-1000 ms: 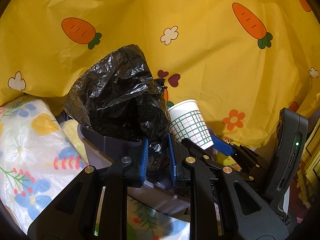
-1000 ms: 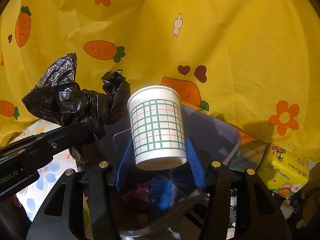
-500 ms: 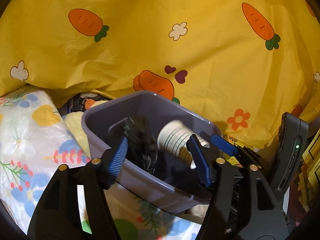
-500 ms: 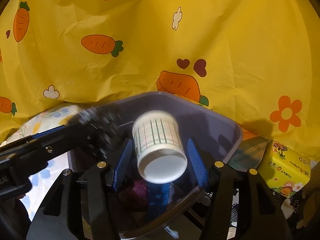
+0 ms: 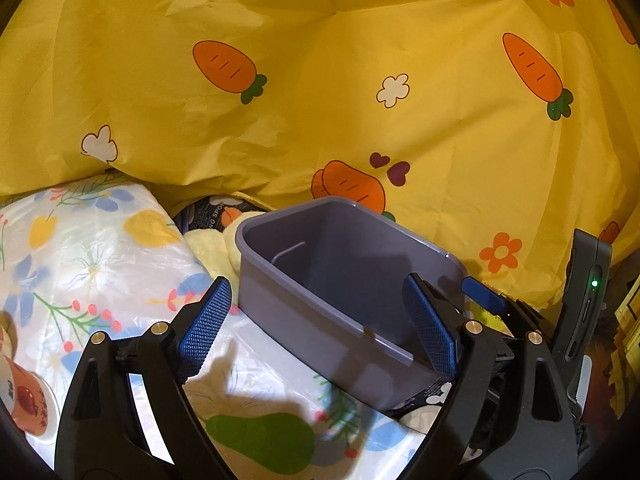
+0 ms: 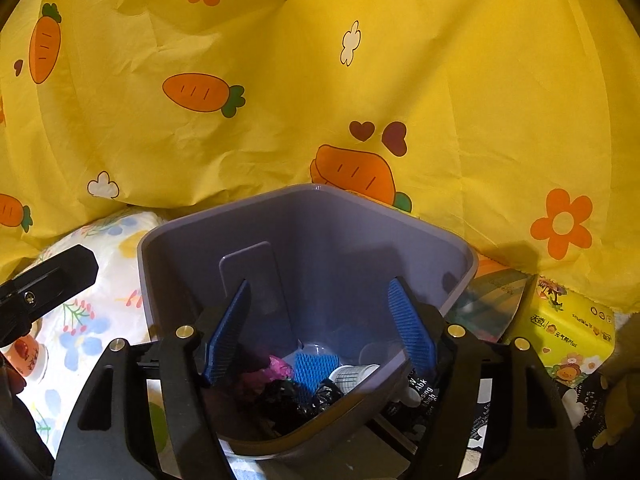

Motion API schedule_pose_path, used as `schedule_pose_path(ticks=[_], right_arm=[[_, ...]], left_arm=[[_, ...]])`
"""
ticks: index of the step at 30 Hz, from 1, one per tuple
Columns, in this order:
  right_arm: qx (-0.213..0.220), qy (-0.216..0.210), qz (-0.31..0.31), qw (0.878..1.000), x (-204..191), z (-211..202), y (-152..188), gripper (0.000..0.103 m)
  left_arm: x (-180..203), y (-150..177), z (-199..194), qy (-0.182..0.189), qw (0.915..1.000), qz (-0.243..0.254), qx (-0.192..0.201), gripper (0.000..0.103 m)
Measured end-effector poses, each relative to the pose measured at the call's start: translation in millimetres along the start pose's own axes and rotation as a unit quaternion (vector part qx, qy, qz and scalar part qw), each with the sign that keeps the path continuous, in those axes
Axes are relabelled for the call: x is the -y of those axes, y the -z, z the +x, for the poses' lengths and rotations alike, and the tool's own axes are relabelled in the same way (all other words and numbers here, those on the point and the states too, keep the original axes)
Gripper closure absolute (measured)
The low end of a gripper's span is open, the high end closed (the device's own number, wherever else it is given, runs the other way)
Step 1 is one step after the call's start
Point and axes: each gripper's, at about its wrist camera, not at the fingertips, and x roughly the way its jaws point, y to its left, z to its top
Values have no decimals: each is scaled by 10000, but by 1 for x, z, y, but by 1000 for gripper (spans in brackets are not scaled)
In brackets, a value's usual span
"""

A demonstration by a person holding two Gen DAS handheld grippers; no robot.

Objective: Collect trash
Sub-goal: 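Carry the black bag and checked cup to the grey bin and release both, then move both open tools back over the remaining trash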

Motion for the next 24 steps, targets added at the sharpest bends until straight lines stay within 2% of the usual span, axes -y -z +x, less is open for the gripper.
schedule_pose_path(ticks=[6,10,15,20,24], right_arm=[[155,82,-101,9998,-7,-16,5,29],[179,61,-133,9997,-14,-28,11,27],[264,-223,-198,9992,-30,-47,20,27],[288,-702,-389,9964,-61,-67,33,27],[251,-1168,-603,9910,-94,-82,46,27]], left_arm=[[-9,11,-19,-177,9998,-69,73,17],[-15,21,-37,-525,9985,-21,138,17],[-30,38,-78,-1030,9941,-128,326,17],[-64,61,-130,-1804,9812,-457,519,15],[-101,85,-178,-2700,9577,-728,676,15]])
